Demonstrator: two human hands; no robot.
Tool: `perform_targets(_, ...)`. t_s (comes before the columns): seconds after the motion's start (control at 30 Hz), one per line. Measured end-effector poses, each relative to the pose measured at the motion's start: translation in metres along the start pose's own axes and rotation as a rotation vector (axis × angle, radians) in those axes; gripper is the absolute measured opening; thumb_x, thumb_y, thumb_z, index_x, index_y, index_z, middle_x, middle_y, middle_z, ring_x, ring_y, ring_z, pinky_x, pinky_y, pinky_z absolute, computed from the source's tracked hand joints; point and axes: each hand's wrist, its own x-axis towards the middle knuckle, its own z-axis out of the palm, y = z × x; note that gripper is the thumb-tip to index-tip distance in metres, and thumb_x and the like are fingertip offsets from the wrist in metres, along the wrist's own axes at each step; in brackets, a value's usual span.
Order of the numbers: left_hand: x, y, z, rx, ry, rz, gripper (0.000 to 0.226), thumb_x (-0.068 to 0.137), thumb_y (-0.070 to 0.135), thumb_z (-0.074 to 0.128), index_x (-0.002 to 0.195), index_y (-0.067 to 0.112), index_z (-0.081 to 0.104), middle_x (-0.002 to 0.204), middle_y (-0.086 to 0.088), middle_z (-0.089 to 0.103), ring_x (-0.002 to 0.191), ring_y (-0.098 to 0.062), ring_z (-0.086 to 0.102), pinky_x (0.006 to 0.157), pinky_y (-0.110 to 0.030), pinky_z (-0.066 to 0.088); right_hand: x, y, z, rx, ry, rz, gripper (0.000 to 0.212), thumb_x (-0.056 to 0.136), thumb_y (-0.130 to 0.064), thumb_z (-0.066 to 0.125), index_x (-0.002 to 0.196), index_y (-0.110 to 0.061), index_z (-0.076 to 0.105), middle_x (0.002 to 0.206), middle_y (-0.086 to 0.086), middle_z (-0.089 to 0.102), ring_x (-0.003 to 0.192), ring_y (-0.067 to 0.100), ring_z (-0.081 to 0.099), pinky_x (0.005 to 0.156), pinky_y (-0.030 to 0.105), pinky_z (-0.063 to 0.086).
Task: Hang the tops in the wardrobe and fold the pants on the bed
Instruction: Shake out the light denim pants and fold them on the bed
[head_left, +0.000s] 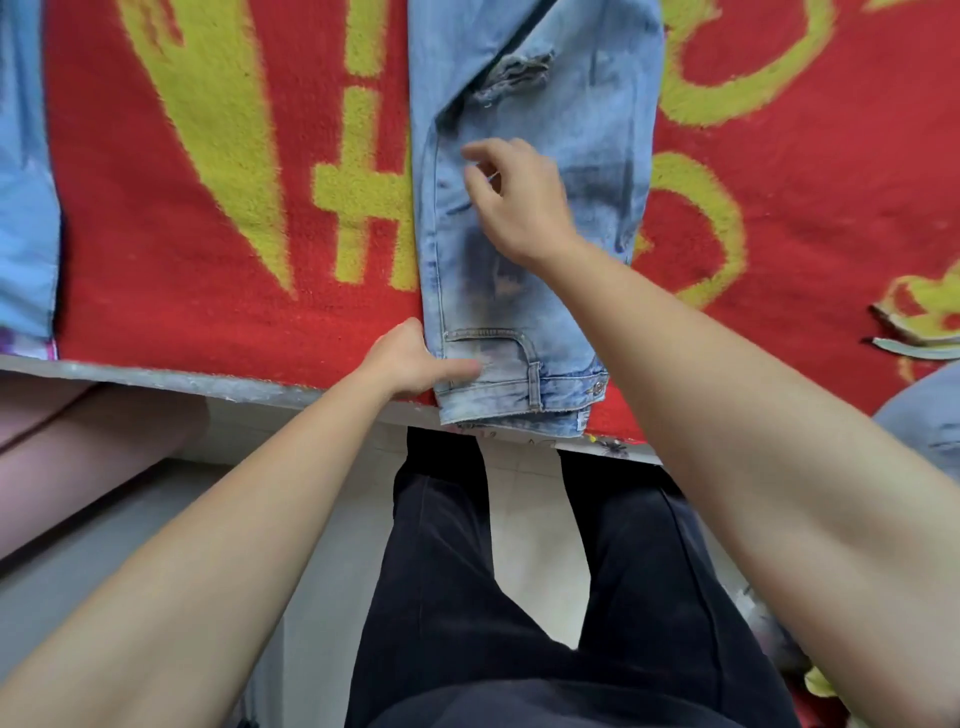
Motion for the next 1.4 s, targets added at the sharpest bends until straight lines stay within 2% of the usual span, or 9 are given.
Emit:
perform_targets(0.13, 0.014, 0.031, -0.013, -0.293, 0.343, -0.008, 0.059, 0.093, 0.065, 0.046, 0.114, 0.011, 0.054, 0.097, 0.0, 0.058, 0.104, -0.029, 0.058, 0.079, -0.035, 0.039, -0.028, 0.032, -0.019, -0.161, 0.56, 0.1, 0.051, 0.093, -0.039, 0.057, 0.138, -0.015, 0.054, 0.134, 0.013, 0.05, 0.123, 0.028, 0.049, 0.103, 0.038, 0.034)
perform_targets(0.3, 0.036, 0.06, -0.009, -0.184, 0.494, -0.035, 0.064, 0.1, 0.061, 0.03, 0.124, 0.003, 0.044, 0.126, -0.021, 0.058, 0.117, -0.04, 0.055, 0.09, -0.041, 0.04, -0.038, 0.078, -0.023, 0.038, 0.341, 0.568, 0.08, 0.09, -0.07, 0.049, 0.145, -0.014, 0.036, 0.137, 0.012, 0.054, 0.127, 0.035, 0.051, 0.098, 0.04, 0.038)
perform_targets(0.47, 0.02, 0.045, 0.022, -0.101, 0.587, -0.016, 0.049, 0.104, 0.053, 0.028, 0.106, 0.007, 0.043, 0.085, -0.01, 0.052, 0.09, -0.04, 0.057, 0.068, -0.038, 0.029, -0.069, 0.1, -0.019, 0.25, 0.296, 0.503, 0.048, 0.09, -0.066, 0.051, 0.11, -0.022, 0.05, 0.103, -0.005, 0.061, 0.11, 0.03, 0.061, 0.08, 0.03, 0.035)
perform_targets(0.63, -0.008, 0.02, 0.055, -0.126, 0.515, -0.036, 0.043, 0.104, 0.051, 0.032, 0.094, 0.009, 0.037, 0.07, -0.003, 0.044, 0.075, -0.033, 0.047, 0.064, -0.038, 0.028, -0.115, 0.116, -0.01, 0.243, 0.215, 0.53, 0.054, 0.091, -0.062, 0.054, 0.119, -0.017, 0.055, 0.121, 0.005, 0.065, 0.116, 0.031, 0.059, 0.088, 0.034, 0.042)
perform_targets(0.77, -0.007, 0.015, 0.058, 0.013, 0.453, -0.095, 0.04, 0.101, 0.049, 0.041, 0.102, 0.009, 0.041, 0.089, -0.011, 0.056, 0.094, -0.041, 0.059, 0.068, -0.039, 0.032, -0.123, 0.127, -0.011, 0.047, 0.096, 0.679, 0.058, 0.083, -0.065, 0.061, 0.114, -0.018, 0.047, 0.123, 0.009, 0.062, 0.115, 0.036, 0.058, 0.083, 0.039, 0.042)
perform_targets(0.97, 0.017, 0.065, 0.005, 0.183, 0.741, 0.202, 0.059, 0.087, 0.045, 0.062, 0.132, 0.011, 0.045, 0.128, -0.013, 0.047, 0.118, -0.033, 0.047, 0.091, -0.045, 0.042, -0.06, 0.092, -0.054, 0.049, 0.407, 0.425, 0.07, 0.085, -0.036, 0.061, 0.147, -0.012, 0.039, 0.139, 0.012, 0.043, 0.133, 0.028, 0.04, 0.112, 0.036, 0.029)
perform_targets(1.23, 0.063, 0.135, -0.045, 0.337, 0.708, 0.427, 0.041, 0.089, 0.033, 0.057, 0.124, 0.013, 0.052, 0.124, -0.009, 0.056, 0.117, -0.031, 0.053, 0.086, -0.043, 0.043, 0.071, 0.03, -0.094, 0.422, 0.386, 0.463, 0.016, 0.088, -0.024, 0.055, 0.084, -0.013, 0.066, 0.092, 0.004, 0.07, 0.09, 0.027, 0.071, 0.078, 0.038, 0.059)
perform_targets(1.3, 0.07, 0.142, -0.05, 0.331, 0.693, 0.43, 0.037, 0.091, 0.037, 0.056, 0.121, 0.017, 0.054, 0.12, -0.008, 0.059, 0.113, -0.032, 0.056, 0.083, -0.042, 0.044, 0.09, 0.021, -0.094, 0.636, 0.38, 0.614, 0.013, 0.083, -0.025, 0.062, 0.077, -0.015, 0.056, 0.079, 0.005, 0.063, 0.062, 0.024, 0.064, 0.047, 0.026, 0.051)
perform_targets(1.4, 0.074, 0.145, -0.056, 0.284, 0.716, 0.483, 0.025, 0.094, 0.038, 0.054, 0.111, 0.021, 0.062, 0.109, -0.007, 0.065, 0.102, -0.035, 0.061, 0.074, -0.042, 0.045, 0.106, 0.015, -0.099, 0.759, 0.438, 0.659, 0.013, 0.081, -0.022, 0.067, 0.079, -0.012, 0.057, 0.061, 0.002, 0.06, 0.044, 0.016, 0.052, 0.041, 0.02, 0.036)
